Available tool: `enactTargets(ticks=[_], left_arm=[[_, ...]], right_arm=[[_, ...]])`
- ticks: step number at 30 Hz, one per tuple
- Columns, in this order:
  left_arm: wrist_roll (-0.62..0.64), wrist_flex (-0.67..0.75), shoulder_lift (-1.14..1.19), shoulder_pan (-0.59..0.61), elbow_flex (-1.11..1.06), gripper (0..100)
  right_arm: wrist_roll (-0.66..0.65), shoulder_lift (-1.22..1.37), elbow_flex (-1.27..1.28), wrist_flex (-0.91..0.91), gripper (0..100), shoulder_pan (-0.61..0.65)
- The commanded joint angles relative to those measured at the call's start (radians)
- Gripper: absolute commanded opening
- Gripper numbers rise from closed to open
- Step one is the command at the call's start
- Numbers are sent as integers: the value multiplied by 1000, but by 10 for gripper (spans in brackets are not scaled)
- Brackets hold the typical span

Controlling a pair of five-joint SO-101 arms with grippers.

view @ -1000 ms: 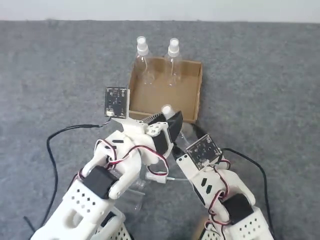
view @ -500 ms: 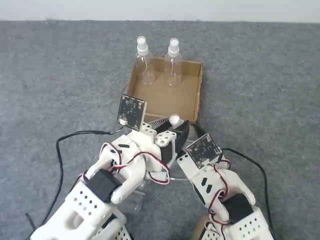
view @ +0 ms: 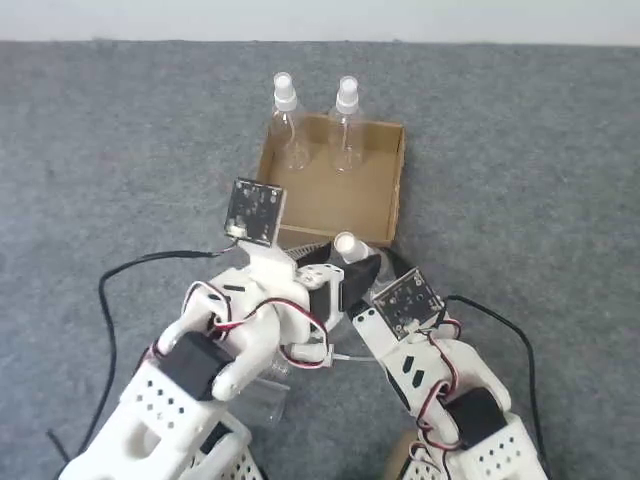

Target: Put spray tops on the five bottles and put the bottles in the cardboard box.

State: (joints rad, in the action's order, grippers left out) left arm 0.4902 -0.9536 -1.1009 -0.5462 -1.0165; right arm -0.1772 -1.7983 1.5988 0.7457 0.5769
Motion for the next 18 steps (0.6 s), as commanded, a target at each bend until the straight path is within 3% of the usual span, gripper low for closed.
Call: enactTargets(ticks=[1,13,18], left_arm=[[-12,-71,-25,17,116,235],[-15,-282,-25,20,271,235],[-15,-304,-25,23,291,235]], right_arm=[[-15,-18,-34,-24,96,1],[-15,-16,-12,-35,96,1],[-17,-16,-8,-35,96,1]])
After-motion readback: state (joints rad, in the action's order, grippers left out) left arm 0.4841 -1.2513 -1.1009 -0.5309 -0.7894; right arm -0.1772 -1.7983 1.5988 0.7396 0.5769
